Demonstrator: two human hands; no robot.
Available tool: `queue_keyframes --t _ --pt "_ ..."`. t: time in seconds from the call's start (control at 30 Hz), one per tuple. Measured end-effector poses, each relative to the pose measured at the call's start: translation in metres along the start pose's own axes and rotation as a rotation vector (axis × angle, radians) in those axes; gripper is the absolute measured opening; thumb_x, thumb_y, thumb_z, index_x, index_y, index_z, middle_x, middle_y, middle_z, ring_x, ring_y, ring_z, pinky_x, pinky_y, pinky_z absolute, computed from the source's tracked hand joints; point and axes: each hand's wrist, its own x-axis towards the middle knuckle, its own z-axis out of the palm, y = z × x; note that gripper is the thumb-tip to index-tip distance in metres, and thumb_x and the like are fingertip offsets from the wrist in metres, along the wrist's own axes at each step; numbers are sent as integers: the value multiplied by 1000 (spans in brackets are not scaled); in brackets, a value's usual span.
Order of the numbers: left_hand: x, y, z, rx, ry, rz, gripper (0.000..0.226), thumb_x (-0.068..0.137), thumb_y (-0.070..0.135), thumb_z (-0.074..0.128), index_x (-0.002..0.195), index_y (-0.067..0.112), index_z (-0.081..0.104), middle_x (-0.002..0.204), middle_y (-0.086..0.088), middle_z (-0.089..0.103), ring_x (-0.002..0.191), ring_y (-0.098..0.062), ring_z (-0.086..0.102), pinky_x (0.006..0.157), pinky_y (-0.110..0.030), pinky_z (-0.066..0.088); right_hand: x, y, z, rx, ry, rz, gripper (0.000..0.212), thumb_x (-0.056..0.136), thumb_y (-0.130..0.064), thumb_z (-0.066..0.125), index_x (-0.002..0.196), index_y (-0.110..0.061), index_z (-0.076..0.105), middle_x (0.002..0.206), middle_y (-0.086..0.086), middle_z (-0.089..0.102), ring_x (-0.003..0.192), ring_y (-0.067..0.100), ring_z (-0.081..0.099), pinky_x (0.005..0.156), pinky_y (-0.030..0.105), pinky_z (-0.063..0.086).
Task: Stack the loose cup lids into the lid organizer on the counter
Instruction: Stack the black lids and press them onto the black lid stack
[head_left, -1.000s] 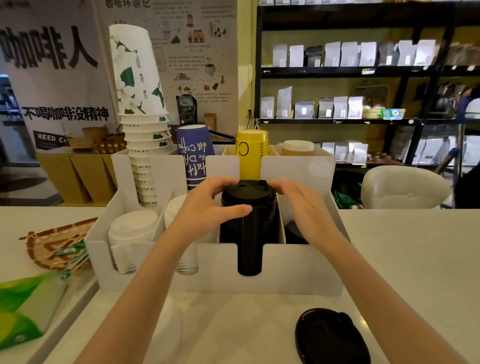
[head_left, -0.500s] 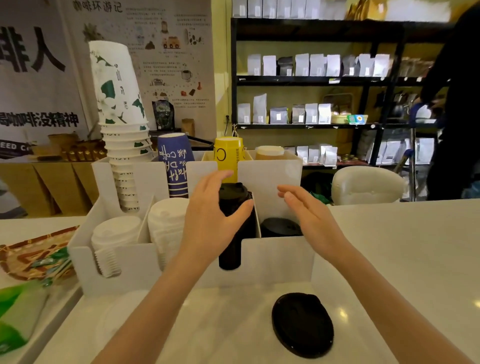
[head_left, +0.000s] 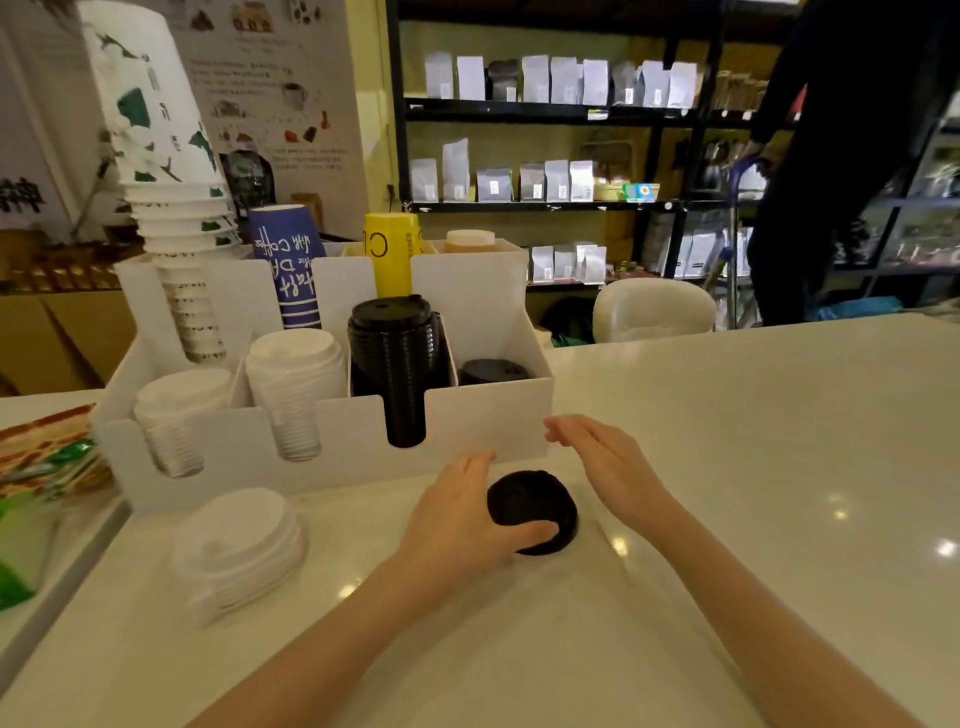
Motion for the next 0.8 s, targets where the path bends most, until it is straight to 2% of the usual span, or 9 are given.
queue_keyframes --t 0.13,0.2,0.3,0.33,0.53,0.7,0.73,0.8 --pt "-6 -2 10 94 23 -6 91 60 64 63 132 19 31 140 2 40 126 -16 38 100 -29 33 -10 12 8 4 -8 85 30 91 -31 39 97 -17 64 101 0 63 95 14 55 77 17 39" --pt "-9 -3 13 82 43 13 80 61 62 64 125 21 39 129 2 49 115 -16 47 91 -27 38 -14 13 11 5 -12 106 33 90 -30 38 91 -11 65 97 7 65 89 17 56 73 13 42" --pt "-12 -3 17 24 72 62 63 63 56 65 115 26 47 115 4 57 101 -14 52 81 -25 41 -18 12 13 -33 -30 100 44 91 -30 36 93 6 62 103 25 65 99 34 57 89 41 44" --pt "-13 -4 18 16 74 67 62 64 55 65 115 26 47 114 4 58 100 -14 53 81 -25 42 -19 11 13 -34 -26 94 45 91 -30 36 94 6 62 104 26 64 101 35 57 91 44 43" --pt "-12 -6 20 -85 58 51 62 64 48 69 117 23 46 114 1 56 98 -14 52 82 -25 42 -22 15 18 -42 -19 88 45 92 -35 35 96 -1 64 103 20 66 99 31 58 93 47 44" --pt "-11 -6 19 -148 58 58 59 63 43 72 114 23 49 112 3 57 95 -11 50 79 -20 37 -22 16 17 1 -18 108 41 92 -35 36 99 -7 65 106 14 65 101 26 57 94 39 44" --pt "-12 -6 19 -158 69 67 60 63 42 72 115 24 48 114 3 57 98 -11 51 80 -20 36 -22 16 16 8 -12 104 40 92 -33 36 99 -7 65 106 13 66 101 24 57 91 33 44" --pt "-13 -4 15 -183 96 93 61 64 38 73 117 24 47 116 4 56 100 -8 49 81 -17 34 -20 14 13 35 13 84 36 92 -31 37 99 -11 66 103 8 66 95 17 57 79 12 43"
